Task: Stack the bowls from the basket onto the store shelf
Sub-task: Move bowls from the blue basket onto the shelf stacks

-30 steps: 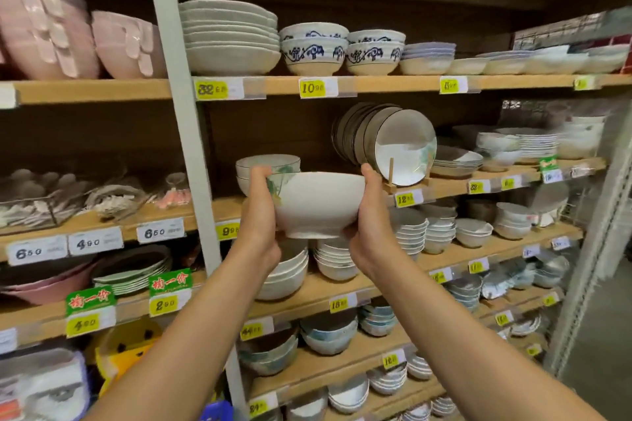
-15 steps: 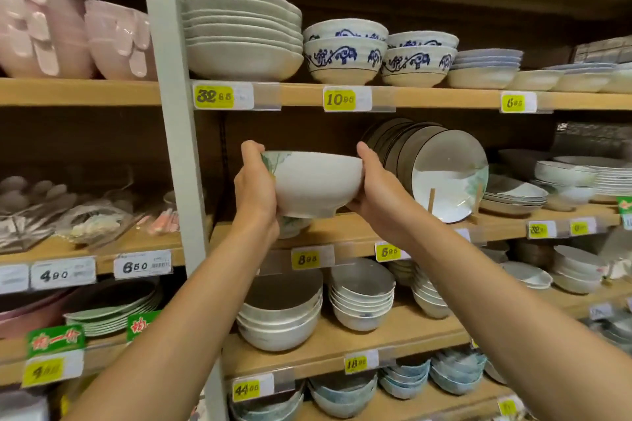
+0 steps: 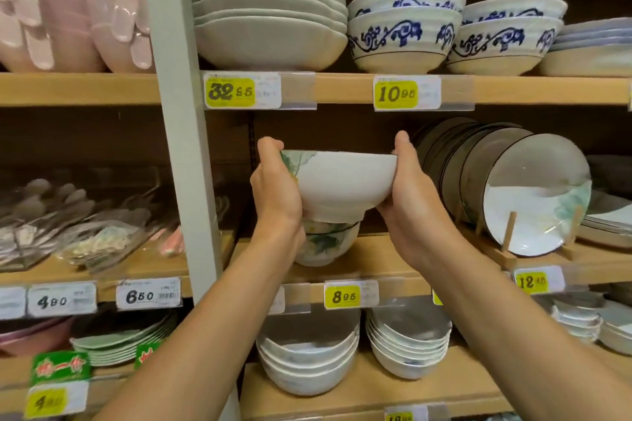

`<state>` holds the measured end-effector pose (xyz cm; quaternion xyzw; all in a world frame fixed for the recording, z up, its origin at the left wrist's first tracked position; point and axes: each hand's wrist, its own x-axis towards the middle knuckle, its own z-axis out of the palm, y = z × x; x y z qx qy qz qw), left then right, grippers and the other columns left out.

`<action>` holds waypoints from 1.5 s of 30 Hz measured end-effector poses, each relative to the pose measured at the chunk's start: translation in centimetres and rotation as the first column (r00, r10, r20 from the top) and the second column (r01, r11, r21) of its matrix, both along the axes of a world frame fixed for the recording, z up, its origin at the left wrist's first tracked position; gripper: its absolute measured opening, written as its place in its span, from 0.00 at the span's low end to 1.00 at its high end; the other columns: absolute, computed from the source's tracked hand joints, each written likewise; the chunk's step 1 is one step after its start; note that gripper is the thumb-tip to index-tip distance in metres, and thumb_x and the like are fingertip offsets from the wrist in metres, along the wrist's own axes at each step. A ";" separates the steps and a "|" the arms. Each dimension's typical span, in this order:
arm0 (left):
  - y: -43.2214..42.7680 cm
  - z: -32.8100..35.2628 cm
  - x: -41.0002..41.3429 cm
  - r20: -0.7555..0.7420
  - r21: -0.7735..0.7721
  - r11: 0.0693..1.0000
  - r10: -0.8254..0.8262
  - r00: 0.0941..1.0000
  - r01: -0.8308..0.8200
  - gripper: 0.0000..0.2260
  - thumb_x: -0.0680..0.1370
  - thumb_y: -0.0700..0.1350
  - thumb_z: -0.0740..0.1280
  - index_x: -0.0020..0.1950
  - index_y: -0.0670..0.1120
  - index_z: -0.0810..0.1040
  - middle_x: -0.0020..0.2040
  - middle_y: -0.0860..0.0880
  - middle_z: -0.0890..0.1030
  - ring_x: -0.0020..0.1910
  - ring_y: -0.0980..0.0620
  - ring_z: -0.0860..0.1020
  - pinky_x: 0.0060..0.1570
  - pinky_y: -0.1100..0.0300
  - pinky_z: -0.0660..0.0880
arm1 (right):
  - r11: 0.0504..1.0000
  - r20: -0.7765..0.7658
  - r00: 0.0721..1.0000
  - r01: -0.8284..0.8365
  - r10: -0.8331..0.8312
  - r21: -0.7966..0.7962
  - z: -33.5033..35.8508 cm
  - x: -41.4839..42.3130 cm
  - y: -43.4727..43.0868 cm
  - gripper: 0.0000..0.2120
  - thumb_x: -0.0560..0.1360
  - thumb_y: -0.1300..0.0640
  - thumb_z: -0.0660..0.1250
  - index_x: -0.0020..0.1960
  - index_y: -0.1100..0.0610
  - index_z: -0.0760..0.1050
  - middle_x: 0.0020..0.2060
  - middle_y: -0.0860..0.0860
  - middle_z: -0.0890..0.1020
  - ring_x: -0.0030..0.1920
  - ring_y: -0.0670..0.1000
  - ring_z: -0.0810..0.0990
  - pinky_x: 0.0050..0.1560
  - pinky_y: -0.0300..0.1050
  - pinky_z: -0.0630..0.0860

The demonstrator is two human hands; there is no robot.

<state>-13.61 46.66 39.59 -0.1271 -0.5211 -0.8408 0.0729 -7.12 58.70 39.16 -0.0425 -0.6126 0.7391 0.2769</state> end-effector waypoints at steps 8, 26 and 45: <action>1.5 -1.3 1.1 -0.177 -0.155 0.970 0.160 0.971 -0.188 0.31 0.65 0.65 0.55 0.61 0.50 0.73 0.50 0.53 0.80 0.51 0.51 0.77 0.52 0.47 0.75 | 0.991 -0.132 0.990 0.036 -0.053 -0.130 -1.6 -1.2 -2.0 0.36 0.67 0.42 0.64 0.73 0.51 0.62 0.55 0.52 0.79 0.51 0.47 0.81 0.43 0.41 0.79; -1.6 -2.3 -2.2 -0.415 -0.326 0.922 0.057 0.908 -0.208 0.13 0.62 0.59 0.76 0.40 0.75 0.78 0.43 0.70 0.82 0.49 0.70 0.80 0.45 0.69 0.77 | 0.961 0.017 0.999 -0.025 0.030 -0.274 0.2 -9.2 3.8 0.23 0.76 0.54 0.55 0.27 0.52 0.80 0.26 0.47 0.83 0.27 0.47 0.82 0.26 0.35 0.75; -2.3 -6.5 -3.7 -0.277 -0.246 0.964 0.026 0.960 -0.097 0.30 0.65 0.54 0.77 0.64 0.47 0.76 0.54 0.56 0.84 0.54 0.58 0.82 0.46 0.68 0.78 | 0.986 0.280 0.953 0.142 -0.112 -0.086 -2.5 -11.1 2.3 0.23 0.76 0.44 0.52 0.60 0.56 0.75 0.50 0.56 0.83 0.50 0.58 0.82 0.57 0.57 0.78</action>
